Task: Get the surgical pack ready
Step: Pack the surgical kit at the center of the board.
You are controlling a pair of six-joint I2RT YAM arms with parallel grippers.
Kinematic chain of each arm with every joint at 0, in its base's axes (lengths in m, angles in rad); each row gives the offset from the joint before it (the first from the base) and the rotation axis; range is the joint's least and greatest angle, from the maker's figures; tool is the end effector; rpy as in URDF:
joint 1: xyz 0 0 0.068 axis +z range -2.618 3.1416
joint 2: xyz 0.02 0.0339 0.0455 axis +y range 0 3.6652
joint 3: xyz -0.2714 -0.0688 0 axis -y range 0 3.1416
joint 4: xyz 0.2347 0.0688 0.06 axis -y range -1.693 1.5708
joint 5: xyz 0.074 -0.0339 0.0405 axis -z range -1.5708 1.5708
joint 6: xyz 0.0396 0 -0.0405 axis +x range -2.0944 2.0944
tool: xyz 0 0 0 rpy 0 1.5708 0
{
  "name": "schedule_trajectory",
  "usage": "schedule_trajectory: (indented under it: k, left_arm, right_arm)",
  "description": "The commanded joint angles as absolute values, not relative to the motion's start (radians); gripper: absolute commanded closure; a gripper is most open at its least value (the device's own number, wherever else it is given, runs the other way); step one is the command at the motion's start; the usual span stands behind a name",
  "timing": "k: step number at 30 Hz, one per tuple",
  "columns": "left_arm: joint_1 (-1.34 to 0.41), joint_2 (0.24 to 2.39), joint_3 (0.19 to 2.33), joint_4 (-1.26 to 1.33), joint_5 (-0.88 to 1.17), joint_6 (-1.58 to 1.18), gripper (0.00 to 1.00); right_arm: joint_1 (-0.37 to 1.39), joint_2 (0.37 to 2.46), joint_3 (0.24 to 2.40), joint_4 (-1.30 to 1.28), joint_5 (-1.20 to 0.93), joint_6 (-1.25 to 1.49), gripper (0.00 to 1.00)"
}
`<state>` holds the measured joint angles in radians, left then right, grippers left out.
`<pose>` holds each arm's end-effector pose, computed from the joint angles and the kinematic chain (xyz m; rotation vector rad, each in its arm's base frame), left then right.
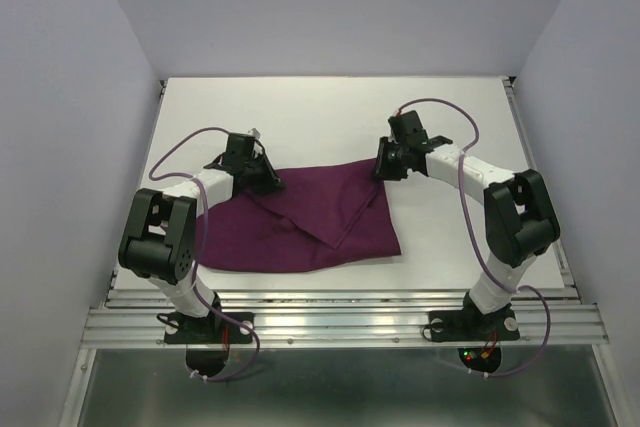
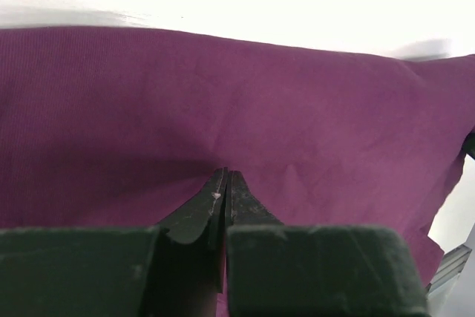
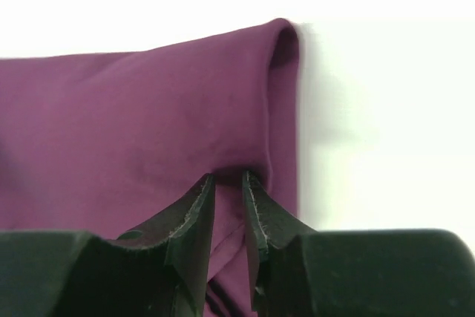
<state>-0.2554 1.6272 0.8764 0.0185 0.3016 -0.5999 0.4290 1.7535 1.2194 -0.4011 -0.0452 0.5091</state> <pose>0.3173 -0.0950 0.1935 -0.2498 2.3784 -0.7709 0.3351 0.1552 0.2212 0.0835 2.5594 0.4324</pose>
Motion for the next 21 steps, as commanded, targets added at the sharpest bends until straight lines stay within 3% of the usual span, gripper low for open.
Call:
schedule_trajectory:
  k: [1, 8, 14, 21]
  left_arm:
    - [-0.256, 1.588, 0.877, 0.043, 0.313, -0.584, 0.92]
    - [-0.258, 1.536, 0.934, -0.024, 0.345, -0.555, 0.98]
    - [-0.288, 1.476, 0.939, -0.08, 0.376, -0.537, 1.0]
    - [-0.342, 1.381, 0.815, -0.141, 0.403, -0.557, 1.0]
  right_arm:
    - [0.42, 1.755, 1.204, -0.351, -0.074, 0.48, 0.73]
    - [0.42, 1.66, 1.253, -0.385, -0.133, 0.466, 0.73]
    - [0.42, 1.654, 1.171, -0.353, -0.19, 0.492, 0.73]
    - [0.42, 1.703, 1.095, -0.327, -0.126, 0.492, 0.75]
